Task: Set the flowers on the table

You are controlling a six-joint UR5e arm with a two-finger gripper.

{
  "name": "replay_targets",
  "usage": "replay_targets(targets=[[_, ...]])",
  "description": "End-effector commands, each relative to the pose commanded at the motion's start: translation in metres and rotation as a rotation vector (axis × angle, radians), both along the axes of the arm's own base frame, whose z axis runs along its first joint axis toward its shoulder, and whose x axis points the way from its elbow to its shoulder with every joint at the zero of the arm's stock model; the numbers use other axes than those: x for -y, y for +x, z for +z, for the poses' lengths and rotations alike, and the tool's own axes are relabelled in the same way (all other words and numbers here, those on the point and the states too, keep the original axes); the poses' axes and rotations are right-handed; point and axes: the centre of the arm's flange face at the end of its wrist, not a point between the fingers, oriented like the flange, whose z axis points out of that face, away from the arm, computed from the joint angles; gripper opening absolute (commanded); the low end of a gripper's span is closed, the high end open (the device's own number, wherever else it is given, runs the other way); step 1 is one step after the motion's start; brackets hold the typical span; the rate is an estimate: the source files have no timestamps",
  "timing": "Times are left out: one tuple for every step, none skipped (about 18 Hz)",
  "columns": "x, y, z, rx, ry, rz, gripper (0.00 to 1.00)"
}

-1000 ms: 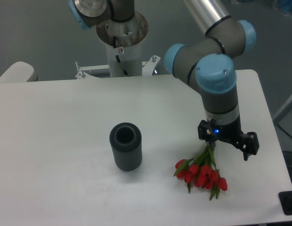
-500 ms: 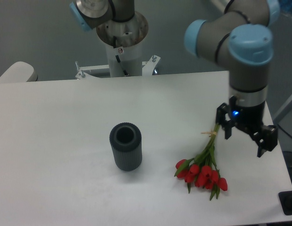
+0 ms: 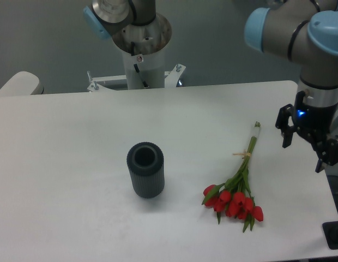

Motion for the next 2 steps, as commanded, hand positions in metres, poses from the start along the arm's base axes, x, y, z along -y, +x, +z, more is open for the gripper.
replay_targets(targets=[[-0.0002, -0.0004, -0.0011, 0.001, -0.001, 0.0, 1.0], [0.0, -0.0005, -0.0011, 0.001, -0.002, 0.0, 1.0]])
